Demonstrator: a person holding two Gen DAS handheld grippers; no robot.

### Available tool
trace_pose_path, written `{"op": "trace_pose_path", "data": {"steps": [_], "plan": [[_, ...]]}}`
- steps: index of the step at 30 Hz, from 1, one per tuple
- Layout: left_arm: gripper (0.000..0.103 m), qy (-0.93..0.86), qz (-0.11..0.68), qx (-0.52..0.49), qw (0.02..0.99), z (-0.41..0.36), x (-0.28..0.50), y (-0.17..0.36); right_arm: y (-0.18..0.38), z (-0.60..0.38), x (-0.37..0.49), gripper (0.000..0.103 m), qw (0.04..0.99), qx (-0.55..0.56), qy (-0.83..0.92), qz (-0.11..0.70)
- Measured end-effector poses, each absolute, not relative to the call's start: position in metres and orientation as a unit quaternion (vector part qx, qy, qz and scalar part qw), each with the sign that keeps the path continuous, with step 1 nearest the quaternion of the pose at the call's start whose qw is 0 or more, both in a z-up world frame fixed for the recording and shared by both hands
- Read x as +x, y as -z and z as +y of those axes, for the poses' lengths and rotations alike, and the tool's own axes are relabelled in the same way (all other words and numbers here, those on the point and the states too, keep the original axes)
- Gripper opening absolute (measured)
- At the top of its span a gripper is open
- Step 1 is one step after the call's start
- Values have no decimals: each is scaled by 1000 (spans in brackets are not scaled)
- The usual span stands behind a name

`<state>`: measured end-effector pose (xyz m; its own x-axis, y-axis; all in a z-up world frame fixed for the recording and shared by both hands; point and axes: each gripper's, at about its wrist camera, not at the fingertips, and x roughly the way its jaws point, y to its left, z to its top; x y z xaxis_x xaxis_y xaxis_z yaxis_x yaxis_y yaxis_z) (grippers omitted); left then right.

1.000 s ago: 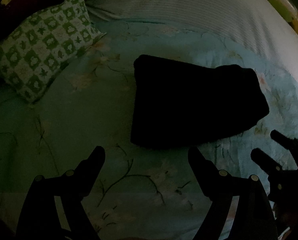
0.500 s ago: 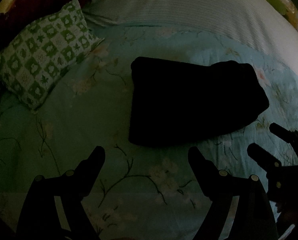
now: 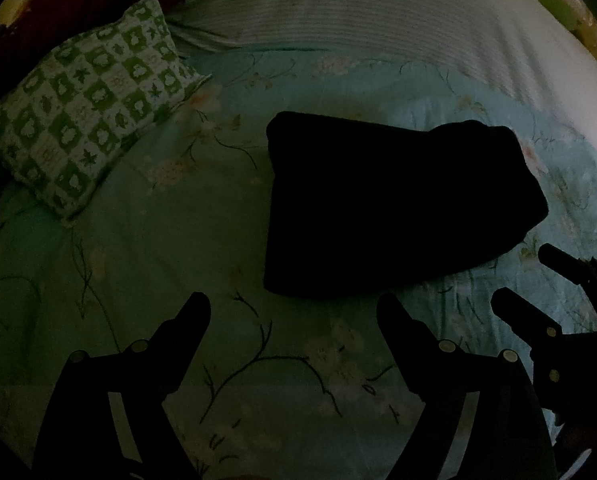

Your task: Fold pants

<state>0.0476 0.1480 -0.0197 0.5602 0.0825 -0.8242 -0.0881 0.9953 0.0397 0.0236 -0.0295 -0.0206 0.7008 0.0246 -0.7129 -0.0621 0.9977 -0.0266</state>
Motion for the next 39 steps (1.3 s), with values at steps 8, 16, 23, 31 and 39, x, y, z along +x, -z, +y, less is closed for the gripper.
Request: {"op": "trace_pose_path", "data": {"steps": [8,16,23,31,39], "plan": [[86,-46,464,1,885,149,51,21,20,-29,29,94,923,-24,-26,384],[86,-46,464,1,885,149,52,21,20,-27,29,94,923,-22,-23,383],[86,-46,464,2,884,148,54,20,18,-27,30,94,923,-24,-25,383],[86,-44,462,3,886,149,54,19,17,-26,30,94,923,-24,-24,383],[86,-43,463,4,886,148,54,17,17,-25,30,94,923,-23,-23,383]]}}
